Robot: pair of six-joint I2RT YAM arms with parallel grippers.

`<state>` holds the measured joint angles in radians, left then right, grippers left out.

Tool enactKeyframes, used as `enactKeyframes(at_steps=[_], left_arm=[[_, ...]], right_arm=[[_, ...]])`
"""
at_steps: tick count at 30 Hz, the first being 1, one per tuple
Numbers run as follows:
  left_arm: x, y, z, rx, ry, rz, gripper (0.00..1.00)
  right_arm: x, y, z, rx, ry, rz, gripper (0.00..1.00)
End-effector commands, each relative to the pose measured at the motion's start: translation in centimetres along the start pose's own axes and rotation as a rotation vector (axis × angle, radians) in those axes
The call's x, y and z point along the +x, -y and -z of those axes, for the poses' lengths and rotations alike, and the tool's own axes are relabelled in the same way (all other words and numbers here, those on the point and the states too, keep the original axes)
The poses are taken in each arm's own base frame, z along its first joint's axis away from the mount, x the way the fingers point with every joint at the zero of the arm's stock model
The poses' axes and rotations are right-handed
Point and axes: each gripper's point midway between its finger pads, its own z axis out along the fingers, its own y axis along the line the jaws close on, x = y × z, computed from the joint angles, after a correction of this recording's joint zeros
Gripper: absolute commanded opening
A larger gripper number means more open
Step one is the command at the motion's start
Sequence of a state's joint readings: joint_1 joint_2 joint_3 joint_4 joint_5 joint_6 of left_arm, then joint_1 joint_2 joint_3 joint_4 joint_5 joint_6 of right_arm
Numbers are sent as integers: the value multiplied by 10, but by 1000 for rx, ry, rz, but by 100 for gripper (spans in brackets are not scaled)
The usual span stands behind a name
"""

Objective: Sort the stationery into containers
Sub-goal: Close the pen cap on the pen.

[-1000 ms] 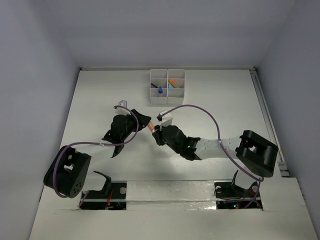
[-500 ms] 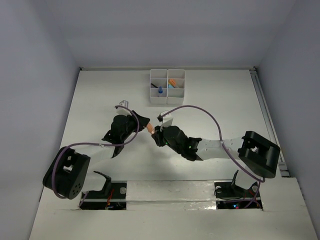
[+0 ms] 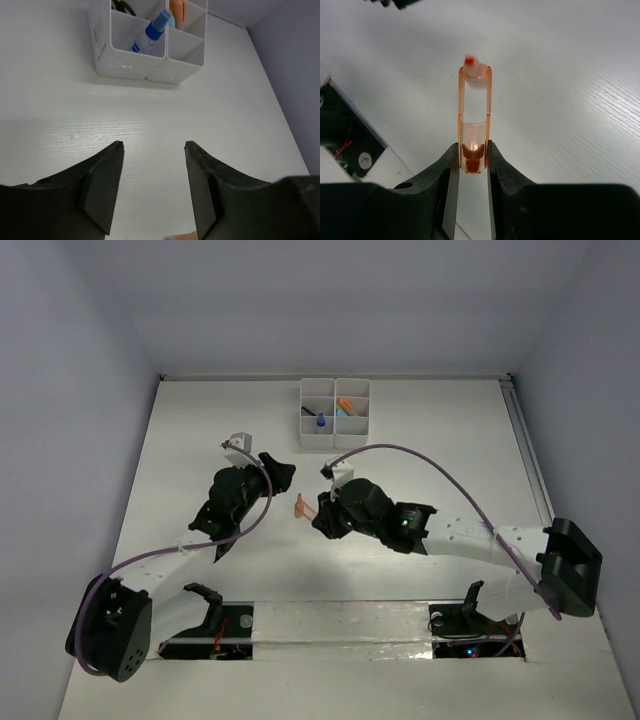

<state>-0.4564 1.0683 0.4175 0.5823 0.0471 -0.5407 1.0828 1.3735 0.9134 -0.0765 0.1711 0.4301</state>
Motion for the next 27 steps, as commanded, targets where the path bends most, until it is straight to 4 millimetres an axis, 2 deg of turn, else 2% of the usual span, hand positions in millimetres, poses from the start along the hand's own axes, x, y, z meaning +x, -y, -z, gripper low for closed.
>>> enactKeyframes(at_steps=[1,6,10,11,14,15,17,21,25,27], left_arm=[[-38,23,7,62,100,-70,50],[-42,36,23,118,113,-77,51],[-30,37,37,158,109,-71,50],[-28,36,39,161,109,-74,50],[-20,32,45,173,107,-82,50],[-18,32,46,181,107,-82,50],[-14,32,49,198,118,-84,50],[-16,40,57,253,155,-100,50],[-25,60,63,329,190,-143,51],[-22,73,67,376,187,-170,53]], right_arm=[[-2,1,14,-23,-75,8,0],[-21,11,11,-24,-30,-30,0],[-36,14,11,-51,-5,-66,0],[-42,22,11,-36,5,-75,0],[-55,20,22,-91,7,-91,0],[-59,29,25,-84,7,-111,0],[-71,29,35,-130,19,-143,0],[-80,18,48,-206,12,-162,0],[-91,8,59,-269,6,-172,0],[-95,0,65,-318,-9,-183,0]])
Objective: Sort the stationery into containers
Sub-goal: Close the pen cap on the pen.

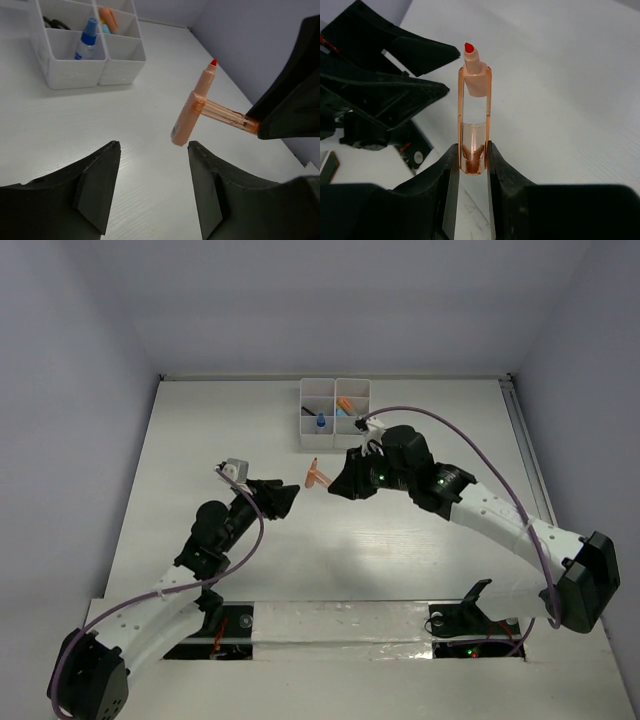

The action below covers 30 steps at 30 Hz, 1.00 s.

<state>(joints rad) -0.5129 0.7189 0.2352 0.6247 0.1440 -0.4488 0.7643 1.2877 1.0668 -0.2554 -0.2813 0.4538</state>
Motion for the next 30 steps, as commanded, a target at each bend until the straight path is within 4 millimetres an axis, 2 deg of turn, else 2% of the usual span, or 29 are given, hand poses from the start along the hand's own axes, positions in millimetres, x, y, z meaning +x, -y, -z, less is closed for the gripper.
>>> enactKeyframes(at_steps=[1,4,5,12,17,22,23,30], left_arm=[[-31,40,0,151,103,-100,54],[-34,61,0,182,115,-144,60],[-36,62,-1,170,126,-172,61],[-42,81,-5,212,131,-186,60],[-46,88,-4,232,139,-185,48],[-43,89,-2,240,128,-179,41],[-43,90,-2,240,129,-179,34],[-46,90,0,236,136,-177,6]], right_arm=[[-17,-37,20,-146,-8,-8,0],[-19,-47,28,-189,-31,-18,0],[-20,-50,31,-201,-35,-18,0],[-22,-63,50,-228,-37,-24,0],[-20,-63,52,-231,-38,-32,0],[-24,-66,51,-239,-27,-29,0],[-25,-66,51,-238,-26,-29,0],[-27,-61,47,-228,-30,-34,0]])
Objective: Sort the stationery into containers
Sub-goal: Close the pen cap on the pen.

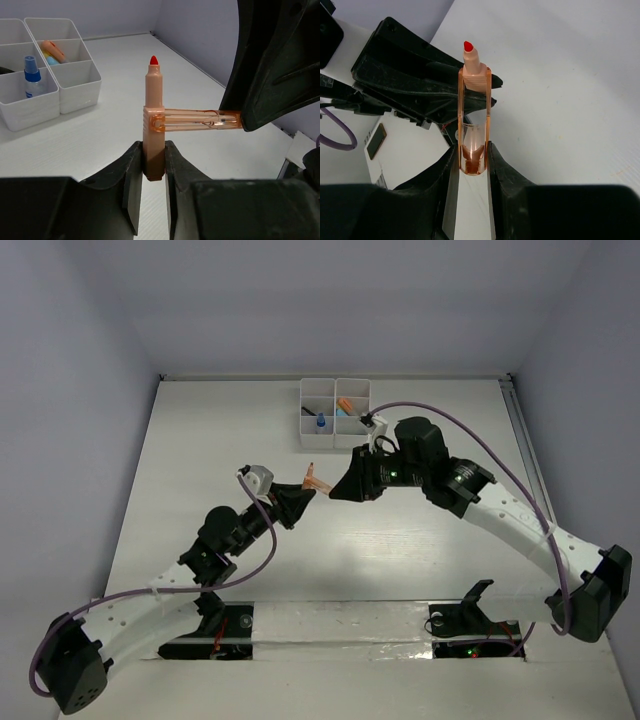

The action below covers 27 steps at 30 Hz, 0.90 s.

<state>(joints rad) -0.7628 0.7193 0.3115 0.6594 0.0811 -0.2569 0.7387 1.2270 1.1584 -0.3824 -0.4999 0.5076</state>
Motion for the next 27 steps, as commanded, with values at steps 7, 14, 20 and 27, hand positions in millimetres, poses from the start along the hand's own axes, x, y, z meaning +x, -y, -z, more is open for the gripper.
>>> enactKeyframes(at_steps=[7,14,20,27], left_arm=[[-38,11,-1,16,100,11,0],[-25,9,2,10,71,29,0],[-21,15,4,32,59,41,0],[-21,22,6,61,49,40,0]], right_arm=[[-30,1,11,36,83,26,0],[-70,19,25,194,244,77,0],[-101,20,24,218,366,113,0],[-127,15,14,192,431,139,0]])
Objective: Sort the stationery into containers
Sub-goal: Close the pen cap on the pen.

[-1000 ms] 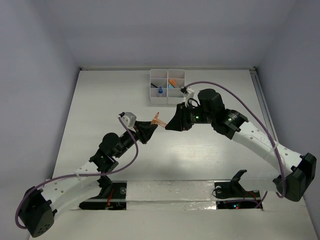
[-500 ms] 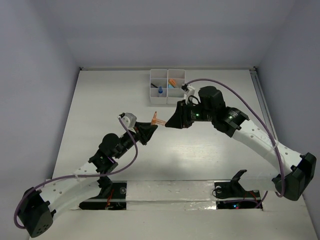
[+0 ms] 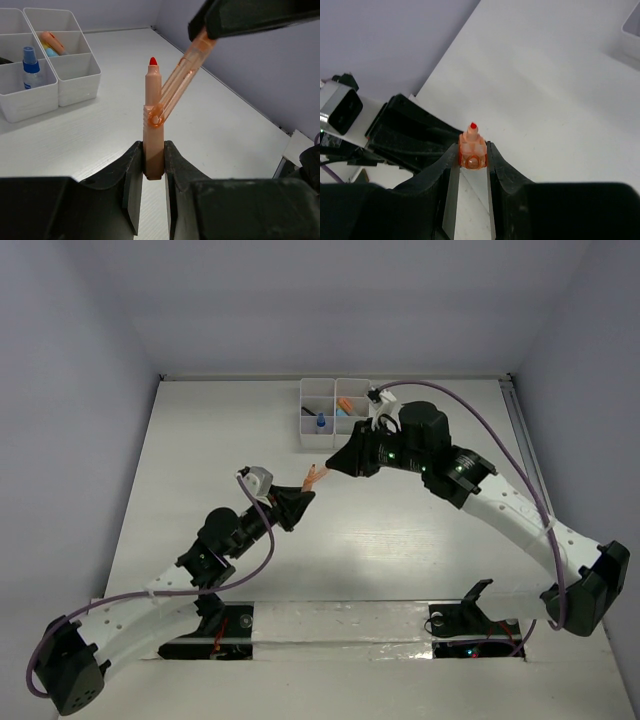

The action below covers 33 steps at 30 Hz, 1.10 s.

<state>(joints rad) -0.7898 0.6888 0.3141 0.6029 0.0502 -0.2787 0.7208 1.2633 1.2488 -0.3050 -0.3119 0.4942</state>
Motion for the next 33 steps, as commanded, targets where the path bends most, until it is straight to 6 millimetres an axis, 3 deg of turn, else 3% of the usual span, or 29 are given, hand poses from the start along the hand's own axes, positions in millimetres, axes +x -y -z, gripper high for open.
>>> enactKeyframes(at_steps=[1,7,11,23,33], left_arm=[[-25,20,3,73,70,10,0],[-30,23,7,87,86,6,0],[-36,24,10,89,100,9,0],[-50,23,7,59,134,36,0],[-66,24,-4,52,196,76,0]], right_arm=[[-62,10,-7,72,206,74,0],[-78,9,-17,58,210,83,0],[-75,6,-26,26,176,79,0],[-49,6,-39,-38,97,38,0],[-12,13,-49,-57,45,-6,0]])
